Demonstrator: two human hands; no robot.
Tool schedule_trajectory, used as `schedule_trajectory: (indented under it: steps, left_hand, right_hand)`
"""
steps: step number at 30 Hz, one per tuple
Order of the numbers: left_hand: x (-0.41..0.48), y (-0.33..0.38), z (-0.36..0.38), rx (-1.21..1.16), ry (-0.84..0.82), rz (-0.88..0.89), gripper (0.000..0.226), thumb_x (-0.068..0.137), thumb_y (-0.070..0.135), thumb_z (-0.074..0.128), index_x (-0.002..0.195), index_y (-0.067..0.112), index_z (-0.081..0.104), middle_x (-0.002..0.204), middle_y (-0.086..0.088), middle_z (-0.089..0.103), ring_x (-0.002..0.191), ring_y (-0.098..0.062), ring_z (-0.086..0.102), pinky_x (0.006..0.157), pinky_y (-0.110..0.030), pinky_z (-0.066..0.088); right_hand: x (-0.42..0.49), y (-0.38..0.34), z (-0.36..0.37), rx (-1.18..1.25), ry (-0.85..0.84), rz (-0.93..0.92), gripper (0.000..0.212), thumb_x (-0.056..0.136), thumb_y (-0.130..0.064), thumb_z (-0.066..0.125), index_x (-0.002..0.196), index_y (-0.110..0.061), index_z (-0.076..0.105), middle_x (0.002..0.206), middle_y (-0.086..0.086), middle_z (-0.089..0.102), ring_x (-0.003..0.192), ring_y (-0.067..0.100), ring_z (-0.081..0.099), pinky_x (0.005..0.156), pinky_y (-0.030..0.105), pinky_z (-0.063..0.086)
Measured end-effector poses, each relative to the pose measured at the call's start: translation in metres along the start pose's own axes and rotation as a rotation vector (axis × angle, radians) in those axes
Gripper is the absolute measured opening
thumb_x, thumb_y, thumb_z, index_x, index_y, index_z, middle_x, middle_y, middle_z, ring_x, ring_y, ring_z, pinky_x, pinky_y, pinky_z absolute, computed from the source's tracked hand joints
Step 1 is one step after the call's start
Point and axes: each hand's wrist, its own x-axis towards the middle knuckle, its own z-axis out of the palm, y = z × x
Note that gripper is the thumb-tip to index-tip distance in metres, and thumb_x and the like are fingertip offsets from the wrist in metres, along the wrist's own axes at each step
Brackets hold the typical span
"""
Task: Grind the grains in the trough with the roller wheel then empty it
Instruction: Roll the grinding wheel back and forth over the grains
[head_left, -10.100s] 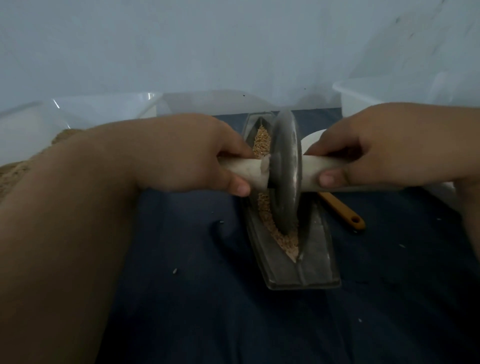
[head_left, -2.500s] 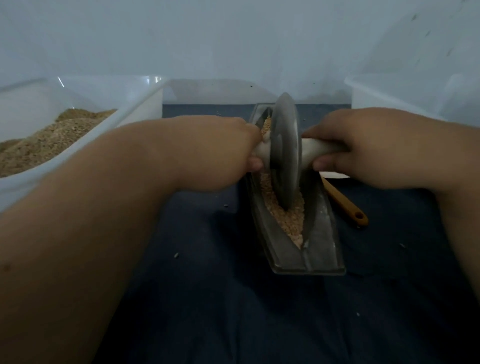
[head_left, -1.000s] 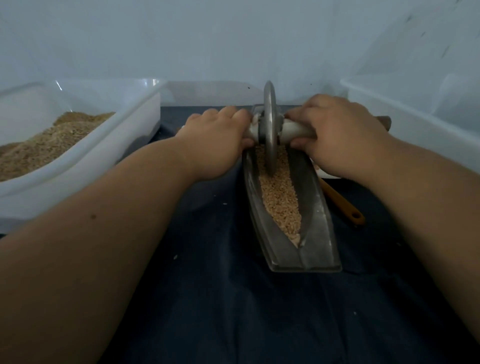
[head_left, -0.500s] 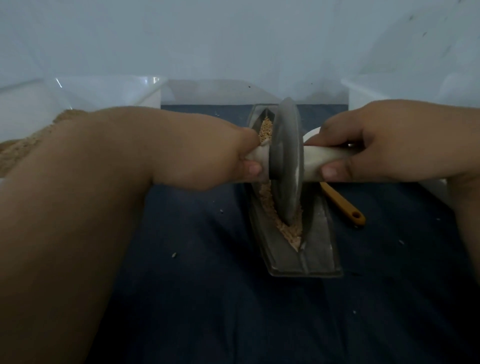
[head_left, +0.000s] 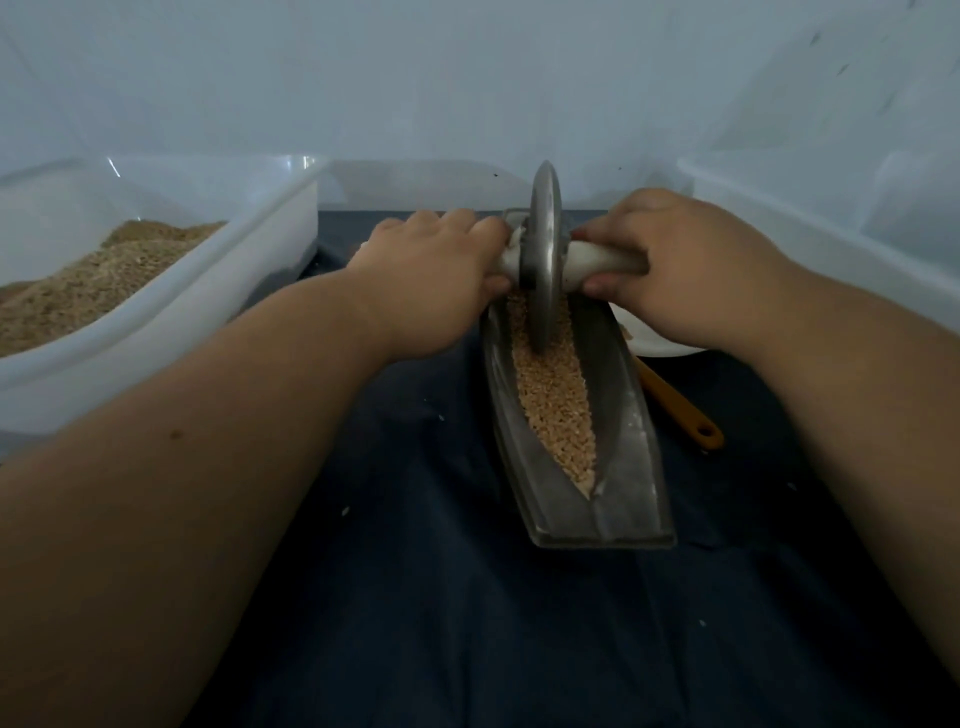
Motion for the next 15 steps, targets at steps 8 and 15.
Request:
schedule_trajectory:
  steps: [8, 15]
  left_hand:
    - [-0.033, 0.021, -0.063, -0.147, -0.43, 0.073, 0.03, 0.076, 0.059, 0.032, 0.079, 0.029, 0.036, 0.077, 0.009, 0.047, 0.067, -0.004, 0.045, 0.056, -0.019, 0.029]
    - [-0.035, 0.017, -0.07, -0.188, -0.48, 0.049, 0.038, 0.078, 0.061, 0.031, 0.084, 0.027, 0.046, 0.079, 0.006, 0.053, 0.073, -0.006, 0.05, 0.064, -0.017, 0.036]
  right_hand:
    - [-0.029, -0.015, -0.053, 0.119, -0.33, -0.141, 0.044, 0.059, -0.08, 0.045, 0.098, -0.064, 0.058, 0.096, -0.028, 0.061, 0.092, -0.01, 0.053, 0.07, 0.015, 0.036]
    - [-0.031, -0.016, -0.056, 0.142, -0.36, -0.152, 0.05, 0.068, -0.078, 0.048, 0.112, -0.057, 0.06, 0.099, -0.024, 0.064, 0.091, -0.004, 0.056, 0.078, 0.021, 0.043]
